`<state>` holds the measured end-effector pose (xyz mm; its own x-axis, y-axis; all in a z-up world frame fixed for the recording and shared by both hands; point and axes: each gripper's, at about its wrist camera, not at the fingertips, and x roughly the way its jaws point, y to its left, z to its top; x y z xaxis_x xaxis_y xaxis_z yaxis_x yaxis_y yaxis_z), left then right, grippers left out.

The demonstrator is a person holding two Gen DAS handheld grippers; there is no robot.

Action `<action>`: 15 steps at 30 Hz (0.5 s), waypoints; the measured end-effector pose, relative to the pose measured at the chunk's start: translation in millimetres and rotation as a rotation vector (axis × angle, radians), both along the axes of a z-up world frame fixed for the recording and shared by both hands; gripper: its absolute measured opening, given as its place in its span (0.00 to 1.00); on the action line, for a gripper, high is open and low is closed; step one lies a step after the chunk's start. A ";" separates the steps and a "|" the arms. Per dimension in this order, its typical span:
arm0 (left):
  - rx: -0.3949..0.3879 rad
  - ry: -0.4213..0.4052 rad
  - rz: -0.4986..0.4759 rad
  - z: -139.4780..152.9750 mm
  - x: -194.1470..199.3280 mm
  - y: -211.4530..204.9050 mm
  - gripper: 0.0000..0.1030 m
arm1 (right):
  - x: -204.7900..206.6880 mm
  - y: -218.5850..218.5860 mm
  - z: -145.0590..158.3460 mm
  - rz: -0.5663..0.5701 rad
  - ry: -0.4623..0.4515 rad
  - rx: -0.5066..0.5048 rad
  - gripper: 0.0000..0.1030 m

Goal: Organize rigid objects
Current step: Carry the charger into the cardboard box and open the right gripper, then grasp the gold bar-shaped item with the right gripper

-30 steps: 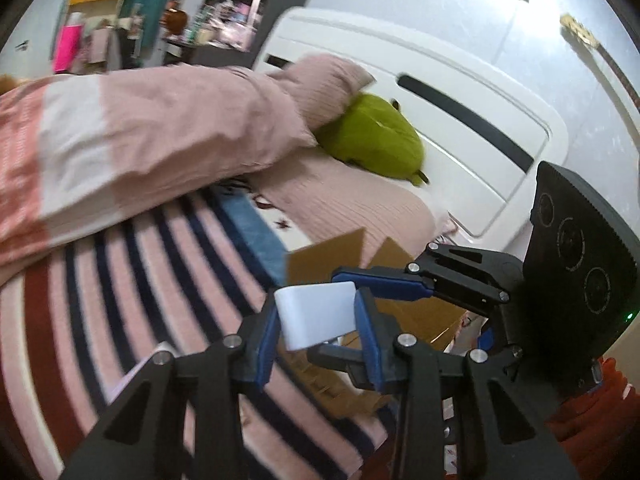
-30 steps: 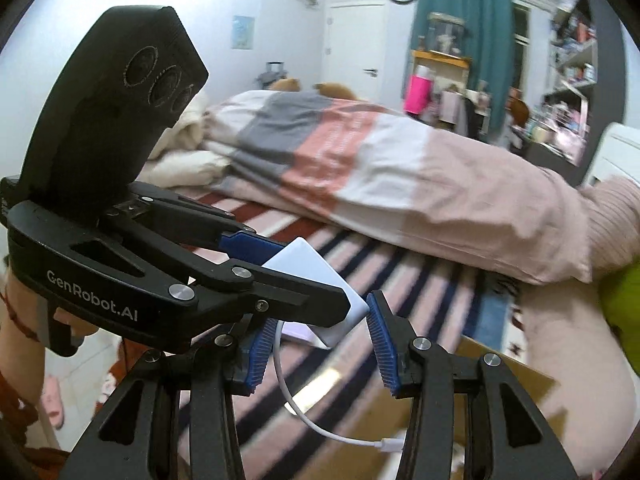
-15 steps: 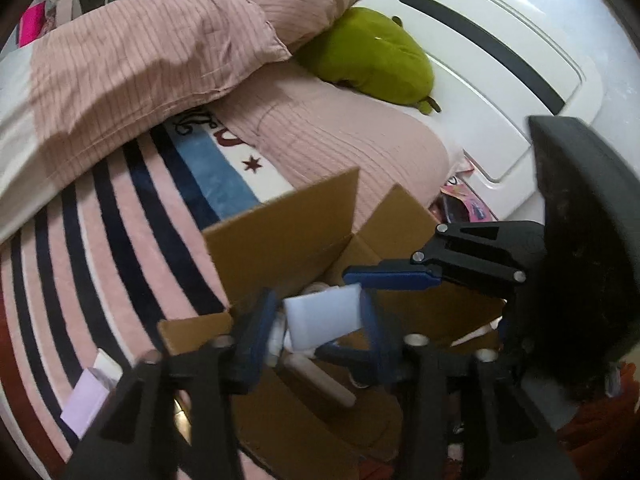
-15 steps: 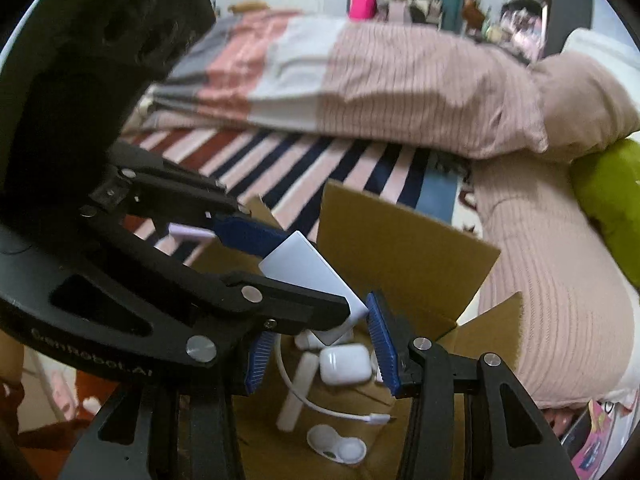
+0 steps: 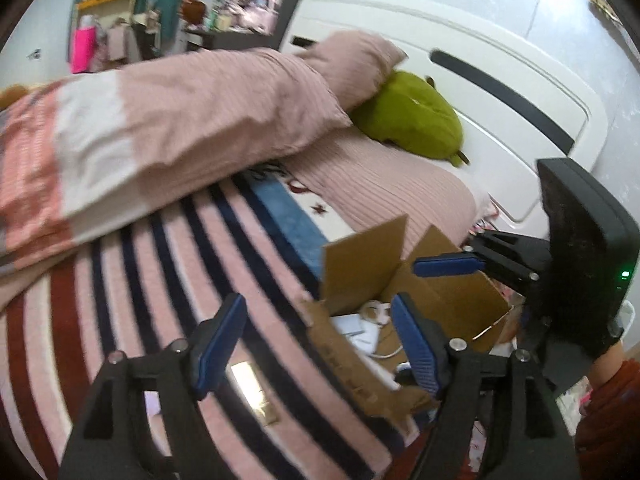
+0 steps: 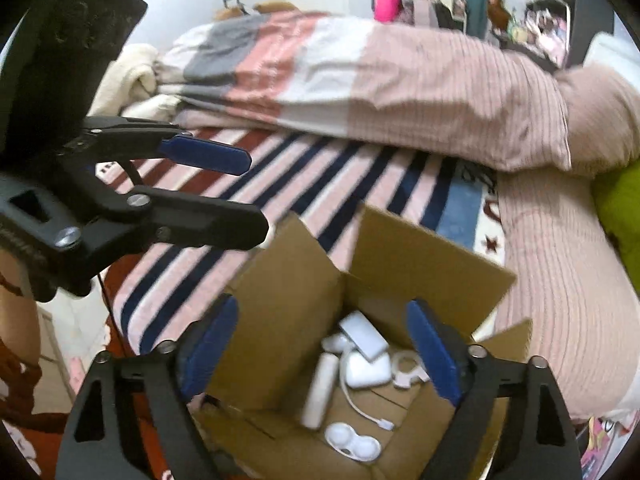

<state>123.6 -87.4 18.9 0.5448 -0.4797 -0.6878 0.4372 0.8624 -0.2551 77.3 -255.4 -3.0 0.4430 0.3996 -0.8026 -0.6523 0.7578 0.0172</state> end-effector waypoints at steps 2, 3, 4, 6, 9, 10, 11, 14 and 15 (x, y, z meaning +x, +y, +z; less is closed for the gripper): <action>0.004 -0.028 0.055 2.5 -10.6 25.9 0.71 | -9.7 18.8 6.0 0.022 -0.025 0.027 0.96; 0.007 -0.039 0.080 2.3 -14.8 37.4 0.72 | -14.5 29.4 8.1 0.035 -0.036 0.043 0.97; 0.011 -0.049 0.110 0.9 -20.4 52.5 0.73 | -20.3 46.4 9.0 0.055 -0.041 0.053 0.97; 0.018 -0.060 0.168 -5.3 -29.5 77.4 0.74 | -28.1 73.6 6.4 0.083 -0.035 0.036 0.97; 0.021 -0.063 0.241 -21.1 -42.8 110.1 0.74 | -35.3 109.0 -6.9 0.120 -0.012 0.053 0.97; 0.021 -0.060 0.263 -28.1 -47.3 120.8 0.74 | -36.2 118.3 -13.9 0.119 0.006 0.067 0.97; 0.020 -0.056 0.284 -36.3 -52.2 131.8 0.74 | -36.1 123.3 -20.1 0.125 0.026 0.078 0.96; 0.005 -0.031 0.331 -63.5 -63.2 154.9 0.74 | -36.7 143.1 -53.3 0.089 0.056 0.073 0.95; 0.001 -0.022 0.340 -72.3 -65.5 159.3 0.74 | -36.4 147.4 -64.9 0.074 0.057 0.061 0.95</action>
<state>58.2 71.9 -53.4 0.6879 -0.2676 -0.6747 0.1300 0.9599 -0.2482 40.9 -108.0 -67.9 0.3652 0.4785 -0.7986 -0.7029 0.7041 0.1004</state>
